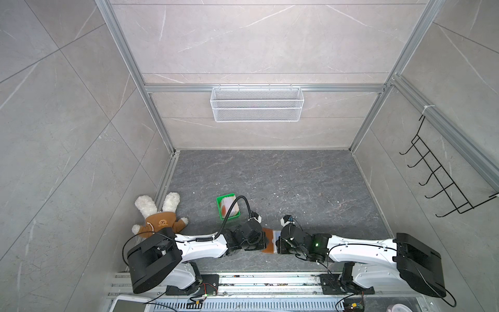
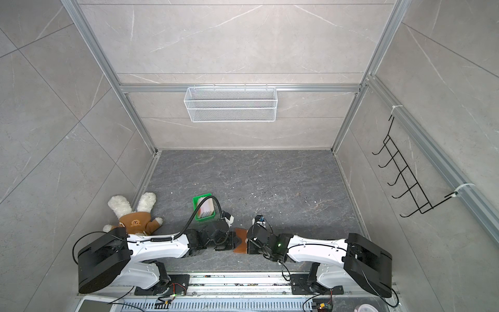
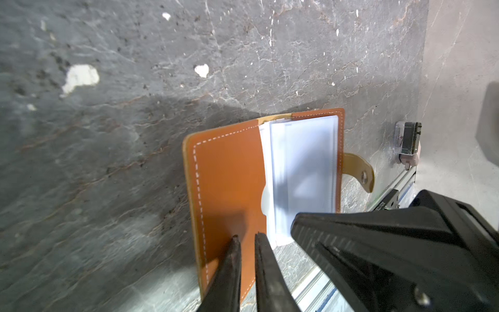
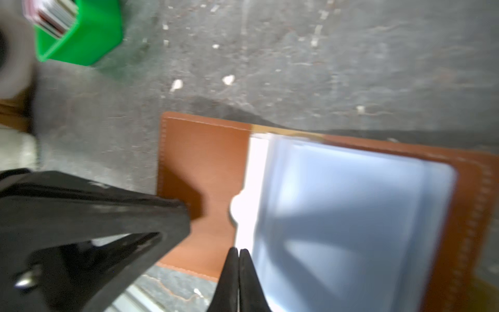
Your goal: Put the credit cards into the card holder
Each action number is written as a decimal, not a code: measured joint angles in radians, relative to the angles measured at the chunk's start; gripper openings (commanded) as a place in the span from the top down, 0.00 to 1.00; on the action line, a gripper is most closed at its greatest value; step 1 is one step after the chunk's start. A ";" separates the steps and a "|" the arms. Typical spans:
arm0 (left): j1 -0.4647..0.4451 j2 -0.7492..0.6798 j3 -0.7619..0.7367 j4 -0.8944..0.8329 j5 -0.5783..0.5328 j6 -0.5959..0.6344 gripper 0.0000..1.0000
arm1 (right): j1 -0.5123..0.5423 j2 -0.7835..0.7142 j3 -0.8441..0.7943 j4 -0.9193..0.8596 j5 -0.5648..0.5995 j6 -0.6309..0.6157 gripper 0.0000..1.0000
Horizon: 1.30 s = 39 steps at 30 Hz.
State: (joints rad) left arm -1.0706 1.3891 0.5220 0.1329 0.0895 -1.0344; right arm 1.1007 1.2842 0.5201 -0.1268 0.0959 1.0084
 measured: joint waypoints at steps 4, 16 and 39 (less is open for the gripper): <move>0.000 0.027 0.013 0.008 0.016 0.014 0.84 | -0.013 0.000 -0.001 -0.042 0.013 0.009 0.92; 0.000 0.088 -0.008 0.085 0.052 0.006 0.82 | -0.031 -0.006 -0.022 -0.046 0.026 0.014 0.93; 0.020 -0.074 -0.015 0.089 0.105 0.207 0.79 | -0.035 -0.245 -0.018 -0.146 0.177 -0.040 0.87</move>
State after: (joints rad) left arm -1.0508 1.3155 0.5068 0.2214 0.1940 -0.8276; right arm 1.0660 1.0397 0.5022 -0.2733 0.2726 0.9680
